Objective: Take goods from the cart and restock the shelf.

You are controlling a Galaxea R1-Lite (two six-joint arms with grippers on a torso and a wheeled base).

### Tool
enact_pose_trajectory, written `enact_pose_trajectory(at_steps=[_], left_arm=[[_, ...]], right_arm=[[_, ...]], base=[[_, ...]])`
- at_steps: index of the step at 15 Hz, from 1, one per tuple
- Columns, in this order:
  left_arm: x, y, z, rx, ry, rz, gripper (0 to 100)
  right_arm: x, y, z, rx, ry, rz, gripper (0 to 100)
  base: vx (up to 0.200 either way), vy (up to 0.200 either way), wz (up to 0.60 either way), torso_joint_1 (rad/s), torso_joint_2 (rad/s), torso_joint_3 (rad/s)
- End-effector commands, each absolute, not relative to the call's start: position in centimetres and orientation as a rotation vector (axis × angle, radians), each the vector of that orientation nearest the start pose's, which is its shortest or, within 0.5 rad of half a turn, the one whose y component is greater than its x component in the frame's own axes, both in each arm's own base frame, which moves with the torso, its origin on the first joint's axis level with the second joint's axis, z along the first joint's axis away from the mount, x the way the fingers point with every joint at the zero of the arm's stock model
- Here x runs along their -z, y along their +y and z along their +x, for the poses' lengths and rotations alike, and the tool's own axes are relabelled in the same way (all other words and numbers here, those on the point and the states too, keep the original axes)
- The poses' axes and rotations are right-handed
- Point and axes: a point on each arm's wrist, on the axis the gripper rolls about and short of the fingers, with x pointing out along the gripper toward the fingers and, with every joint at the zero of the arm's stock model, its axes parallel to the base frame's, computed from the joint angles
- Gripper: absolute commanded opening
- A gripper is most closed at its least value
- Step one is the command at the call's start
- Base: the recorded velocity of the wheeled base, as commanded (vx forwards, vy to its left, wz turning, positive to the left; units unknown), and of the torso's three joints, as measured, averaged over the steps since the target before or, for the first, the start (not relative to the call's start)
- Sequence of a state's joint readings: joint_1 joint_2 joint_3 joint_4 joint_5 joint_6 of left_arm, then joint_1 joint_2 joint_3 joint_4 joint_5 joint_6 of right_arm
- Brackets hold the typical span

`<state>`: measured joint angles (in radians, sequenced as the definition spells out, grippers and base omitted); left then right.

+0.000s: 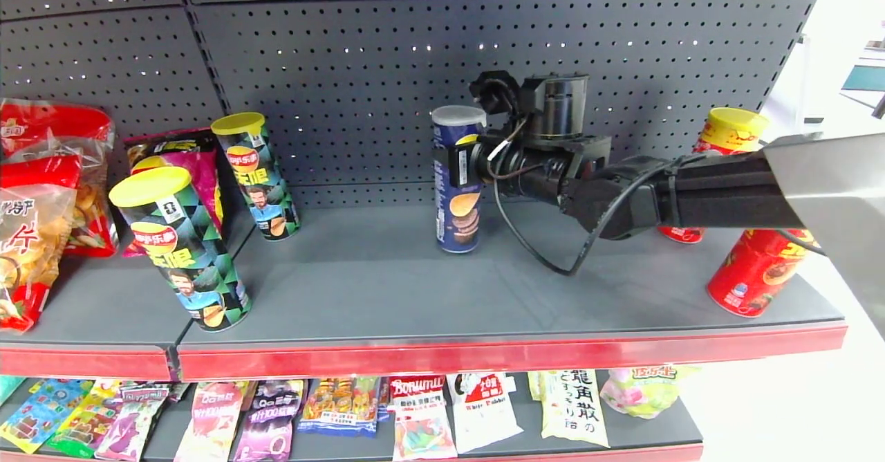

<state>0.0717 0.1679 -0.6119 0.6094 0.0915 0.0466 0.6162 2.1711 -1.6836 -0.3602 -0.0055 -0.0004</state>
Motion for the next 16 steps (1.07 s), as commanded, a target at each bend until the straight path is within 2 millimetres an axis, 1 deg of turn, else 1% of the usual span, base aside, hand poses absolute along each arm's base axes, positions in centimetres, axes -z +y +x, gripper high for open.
enact_pose_trajectory(at_steps=[1, 2, 3, 4, 6, 7, 9, 11, 14, 15, 16], left_arm=[[-17.7, -0.3, -7.0, -0.16, 0.165, 0.047, 0], [-17.7, -0.3, -7.0, -0.16, 0.167, 0.047, 0], [-17.7, -0.3, -6.9, -0.16, 0.167, 0.049, 0], [-17.7, -0.3, -6.9, -0.158, 0.17, 0.049, 0], [-17.7, -0.3, -6.9, -0.155, 0.171, 0.047, 0], [-17.7, -0.3, -6.9, -0.155, 0.169, 0.047, 0], [-17.7, -0.3, -6.9, -0.155, 0.17, 0.049, 0], [-17.7, -0.3, -6.8, -0.152, 0.176, 0.048, 0], [-17.7, -0.3, -6.9, -0.155, 0.173, 0.049, 0], [-17.7, -0.3, -6.9, -0.157, 0.168, 0.049, 0], [-17.7, -0.3, -7.0, -0.157, 0.165, 0.047, 0]], right_arm=[[-25.4, 25.8, 34.2, -0.524, 0.074, -0.034, 0], [-26.0, 25.2, 32.9, -0.46, 0.072, -0.033, 0], [-26.2, 24.8, 32.1, -0.429, 0.076, -0.032, 0], [-26.3, 24.0, 30.7, -0.391, 0.093, -0.024, 0], [-26.2, 23.2, 28.1, -0.326, 0.114, -0.011, 0], [-26.1, 23.1, 27.1, -0.297, 0.124, 0.009, 0], [-25.7, 23.0, 25.8, -0.242, 0.141, 0.049, 0], [-25.4, 23.2, 24.8, -0.239, 0.141, 0.066, 0], [-23.1, 24.0, 23.5, -0.263, 0.151, 0.044, 0], [-22.6, 24.1, 23.3, -0.261, 0.158, 0.036, 0], [-21.2, 24.0, 23.4, -0.242, 0.191, 0.006, 0]], base=[[0.0, 0.0, 0.0, 0.0, 0.0, 0.0], [0.0, 0.0, 0.0, 0.0, 0.0, 0.0], [0.0, 0.0, 0.0, 0.0, 0.0, 0.0], [0.0, 0.0, 0.0, 0.0, 0.0, 0.0], [0.0, 0.0, 0.0, 0.0, 0.0, 0.0], [0.0, 0.0, 0.0, 0.0, 0.0, 0.0], [0.0, 0.0, 0.0, 0.0, 0.0, 0.0], [0.0, 0.0, 0.0, 0.0, 0.0, 0.0], [0.0, 0.0, 0.0, 0.0, 0.0, 0.0], [0.0, 0.0, 0.0, 0.0, 0.0, 0.0], [0.0, 0.0, 0.0, 0.0, 0.0, 0.0]])
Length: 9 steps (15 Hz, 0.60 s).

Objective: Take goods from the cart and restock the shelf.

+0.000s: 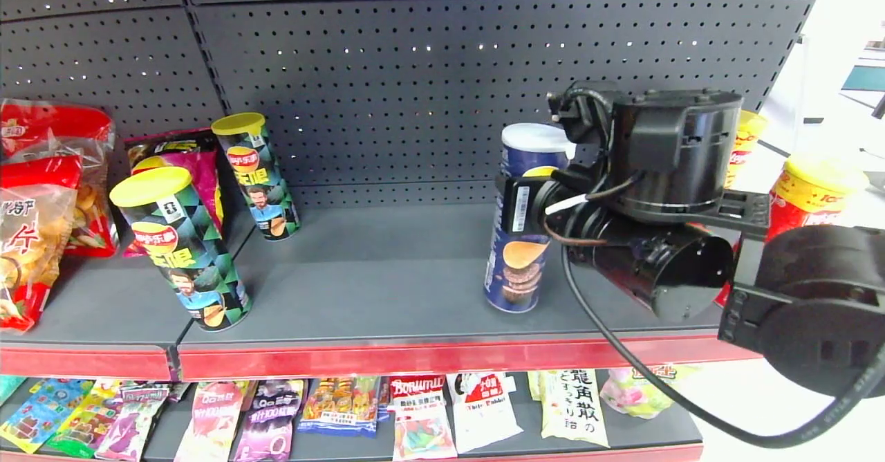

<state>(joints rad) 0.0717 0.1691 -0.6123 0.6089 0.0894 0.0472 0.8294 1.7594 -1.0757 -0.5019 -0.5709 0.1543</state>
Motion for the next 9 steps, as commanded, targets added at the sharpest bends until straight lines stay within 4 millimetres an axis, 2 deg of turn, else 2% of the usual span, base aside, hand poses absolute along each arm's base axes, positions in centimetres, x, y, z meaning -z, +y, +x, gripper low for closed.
enact_pose_trajectory(at_steps=[1, 9], left_arm=[[-17.7, -0.3, -7.0, -0.158, 0.162, 0.049, 0], [-17.7, -0.3, -6.9, -0.158, 0.168, 0.05, 0]], right_arm=[[-21.0, 24.1, 23.6, -0.241, 0.195, 0.003, 0], [-20.2, 25.2, 24.5, -0.159, 0.192, -0.022, 0]], base=[[0.0, 0.0, 0.0, 0.0, 0.0, 0.0], [0.0, 0.0, 0.0, 0.0, 0.0, 0.0]])
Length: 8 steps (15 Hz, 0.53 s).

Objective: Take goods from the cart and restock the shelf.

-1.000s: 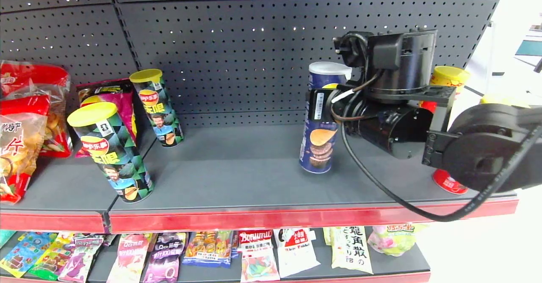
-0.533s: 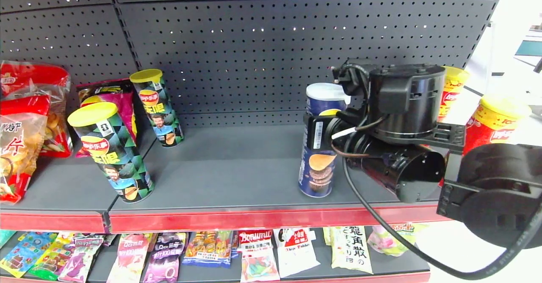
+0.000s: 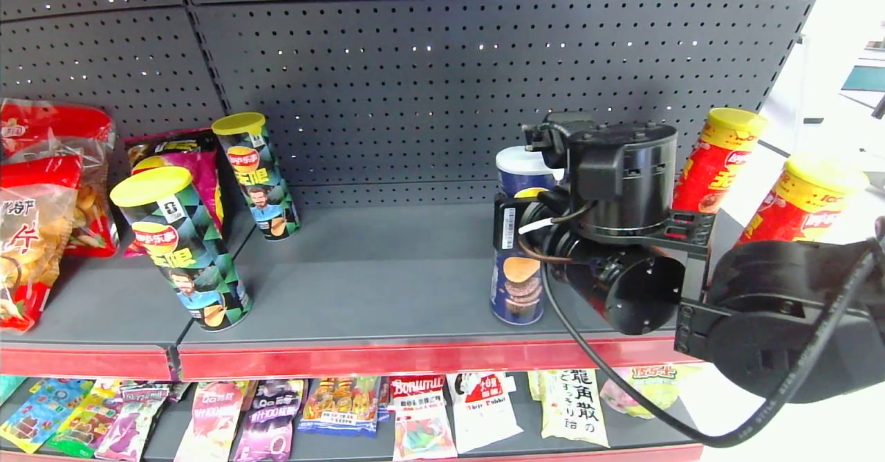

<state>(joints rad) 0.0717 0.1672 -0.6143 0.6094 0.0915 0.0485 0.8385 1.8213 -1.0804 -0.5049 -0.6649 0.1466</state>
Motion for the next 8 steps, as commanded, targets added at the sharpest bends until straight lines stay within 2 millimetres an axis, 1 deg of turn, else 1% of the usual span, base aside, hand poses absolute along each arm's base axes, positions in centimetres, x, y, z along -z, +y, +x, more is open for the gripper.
enact_pose_trajectory(at_steps=[1, 4, 8], left_arm=[[-17.8, -0.3, -6.9, -0.16, 0.167, 0.05, 0], [-17.7, -0.3, -7.0, -0.158, 0.165, 0.05, 0], [-17.7, -0.3, -7.1, -0.158, 0.162, 0.05, 0]], right_arm=[[-20.1, 25.3, 24.4, -0.161, 0.194, -0.022, 0], [-19.6, 25.7, 24.2, -0.172, 0.207, 0.005, 0], [-19.6, 26.3, 23.7, -0.191, 0.208, 0.041, 0]], base=[[0.0, 0.0, 0.0, 0.0, 0.0, 0.0], [0.0, 0.0, 0.0, 0.0, 0.0, 0.0], [0.0, 0.0, 0.0, 0.0, 0.0, 0.0]])
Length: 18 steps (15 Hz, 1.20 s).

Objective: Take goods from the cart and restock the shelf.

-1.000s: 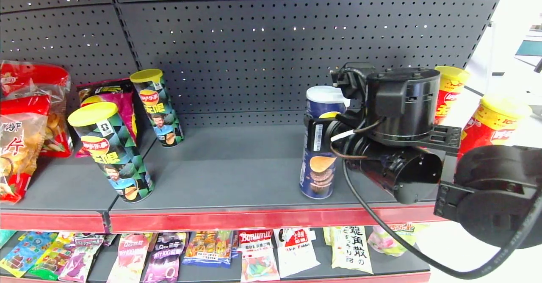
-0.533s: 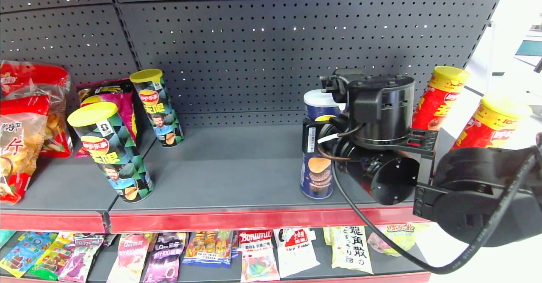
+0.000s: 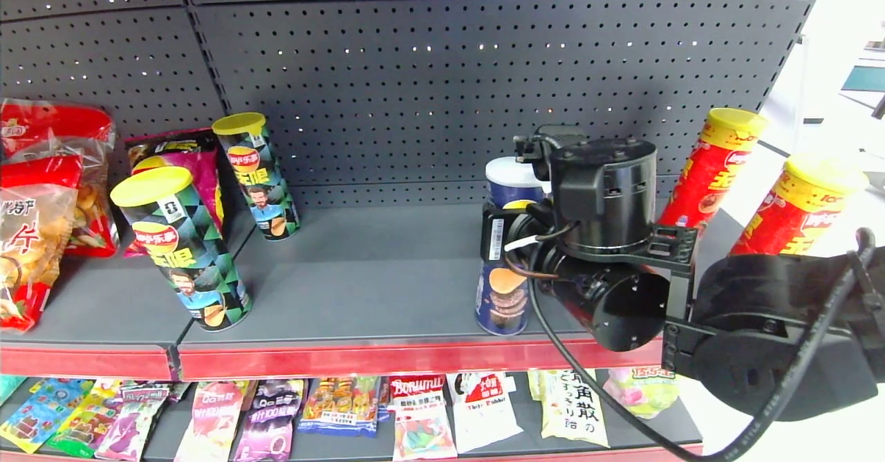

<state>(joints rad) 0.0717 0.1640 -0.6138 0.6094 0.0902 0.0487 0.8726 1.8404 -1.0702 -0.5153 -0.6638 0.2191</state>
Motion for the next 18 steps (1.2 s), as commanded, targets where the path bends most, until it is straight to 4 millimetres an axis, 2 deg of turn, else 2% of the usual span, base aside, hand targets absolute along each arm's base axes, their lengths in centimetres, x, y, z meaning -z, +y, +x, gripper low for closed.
enact_pose_trajectory(at_steps=[1, 5, 8, 18], left_arm=[[-17.6, -0.3, -7.1, -0.158, 0.161, 0.05, 0], [-17.6, -0.3, -7.1, -0.158, 0.161, 0.05, 0], [-17.6, -0.3, -7.1, -0.158, 0.161, 0.05, 0], [-17.5, -0.3, -7.1, -0.158, 0.164, 0.05, 0]], right_arm=[[-19.4, 26.5, 24.0, -0.192, 0.197, 0.048, 0], [-19.1, 26.9, 24.6, -0.186, 0.154, 0.061, 0], [-18.4, 26.2, 24.8, -0.173, 0.171, 0.017, 0], [-18.5, 26.5, 23.6, -0.167, 0.164, -0.009, 0]], base=[[0.0, 0.0, 0.0, 0.0, 0.0, 0.0], [0.0, 0.0, 0.0, 0.0, 0.0, 0.0], [0.0, 0.0, 0.0, 0.0, 0.0, 0.0], [0.0, 0.0, 0.0, 0.0, 0.0, 0.0]])
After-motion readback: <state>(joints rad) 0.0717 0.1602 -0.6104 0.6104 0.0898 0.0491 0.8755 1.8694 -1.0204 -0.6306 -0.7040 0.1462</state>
